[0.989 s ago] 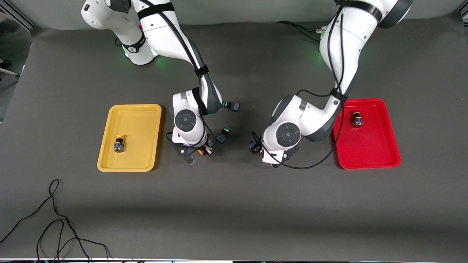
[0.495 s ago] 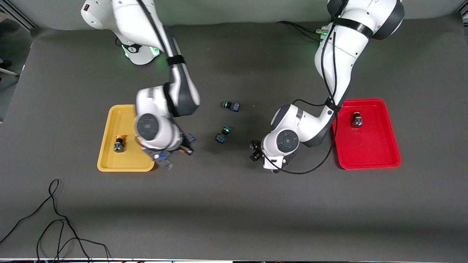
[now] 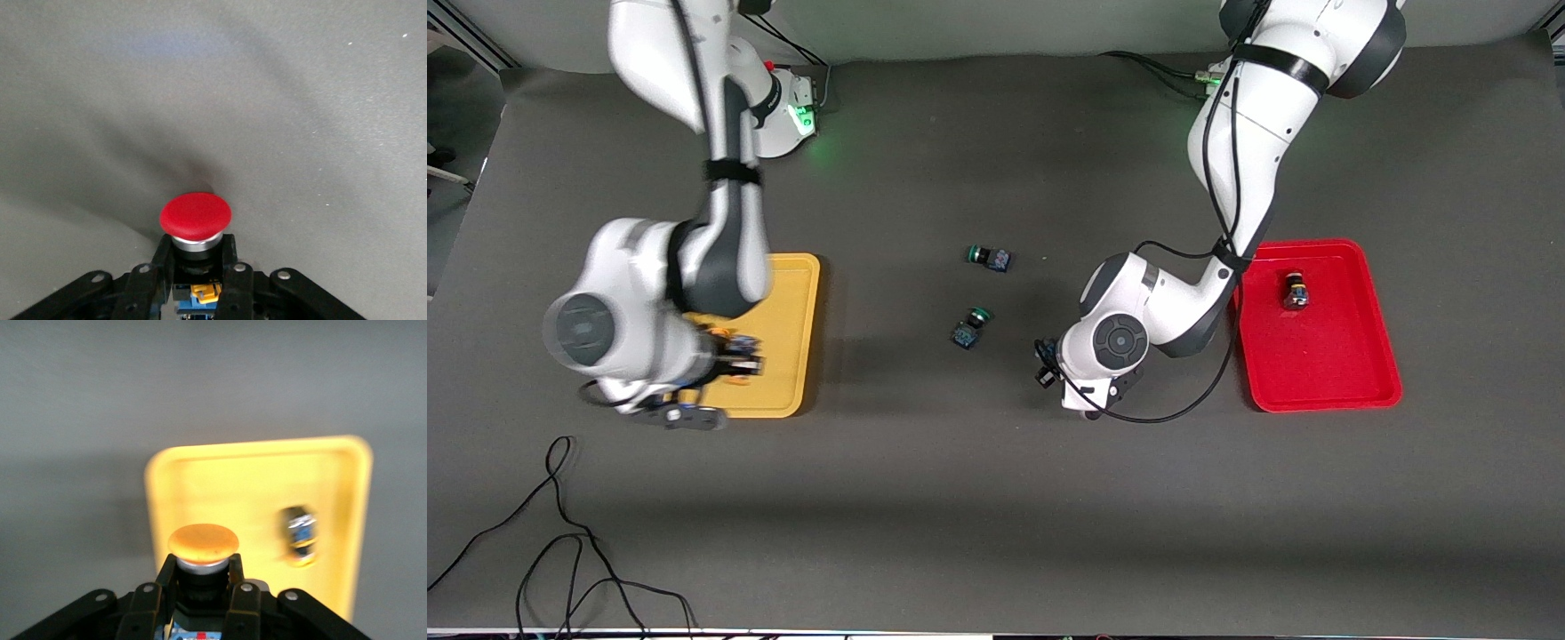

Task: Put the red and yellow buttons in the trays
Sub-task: 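Carry the yellow button to the yellow tray while the left gripper carries red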

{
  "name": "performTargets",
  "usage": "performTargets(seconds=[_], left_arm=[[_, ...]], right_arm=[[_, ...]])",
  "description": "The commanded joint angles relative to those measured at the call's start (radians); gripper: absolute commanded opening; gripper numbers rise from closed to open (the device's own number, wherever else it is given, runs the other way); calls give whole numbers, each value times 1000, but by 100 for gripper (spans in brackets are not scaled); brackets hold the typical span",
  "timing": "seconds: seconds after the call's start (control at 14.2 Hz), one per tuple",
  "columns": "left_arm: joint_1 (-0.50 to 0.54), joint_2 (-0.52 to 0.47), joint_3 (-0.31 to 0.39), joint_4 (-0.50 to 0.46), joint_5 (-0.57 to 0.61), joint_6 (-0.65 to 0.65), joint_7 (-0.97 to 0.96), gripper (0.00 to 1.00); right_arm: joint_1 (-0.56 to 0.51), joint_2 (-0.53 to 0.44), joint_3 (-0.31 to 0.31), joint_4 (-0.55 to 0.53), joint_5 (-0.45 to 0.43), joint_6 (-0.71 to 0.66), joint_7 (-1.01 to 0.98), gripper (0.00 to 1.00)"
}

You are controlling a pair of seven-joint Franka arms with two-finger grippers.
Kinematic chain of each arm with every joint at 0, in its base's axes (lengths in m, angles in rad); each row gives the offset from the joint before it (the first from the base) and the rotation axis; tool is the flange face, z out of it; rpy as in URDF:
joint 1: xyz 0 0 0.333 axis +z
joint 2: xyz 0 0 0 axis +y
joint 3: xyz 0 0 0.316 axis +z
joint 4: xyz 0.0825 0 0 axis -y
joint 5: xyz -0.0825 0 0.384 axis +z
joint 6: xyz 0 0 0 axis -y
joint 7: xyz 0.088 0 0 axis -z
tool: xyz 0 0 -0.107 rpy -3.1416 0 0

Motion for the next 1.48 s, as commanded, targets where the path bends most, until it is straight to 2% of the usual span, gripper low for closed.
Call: performTargets(seconds=[0.0,0.14,0.28,0.42,0.57,0.64,0.71,0.78,1.06,1.27,1.41], left_arm=[[11,-46,13,17,18,-127,23,0],[62,-125,13,12,16,-291,134,0],[117,-213,16,-4,18,-476,269,0],[189,-320,24,-90,92,-580,438,0],[245,-421,28,-229,200,-573,590,0],[287,-455,30,-294,278,-536,662,0],[329,-468,30,-334,321,-495,734,0],[366,-468,31,-354,360,-455,829,0],[511,-469,33,-489,476,-173,1052,0],[603,-468,33,-619,564,102,1103,0],[650,-489,33,-751,585,299,1115,0]], right_arm=[[-28,8,-2,-163,107,161,-298,2],[-18,20,44,-279,226,290,-356,2],[-18,24,64,-288,239,297,-343,2],[-15,31,90,-293,244,299,-340,2],[-16,48,119,-295,247,305,-340,2],[-16,53,133,-295,247,303,-340,3],[-22,54,139,-295,247,302,-339,27],[-27,56,142,-293,247,299,-339,99],[-16,15,124,-255,233,254,-216,100],[4,4,24,-148,197,115,-172,100],[40,1,-49,-50,153,6,-59,100]])
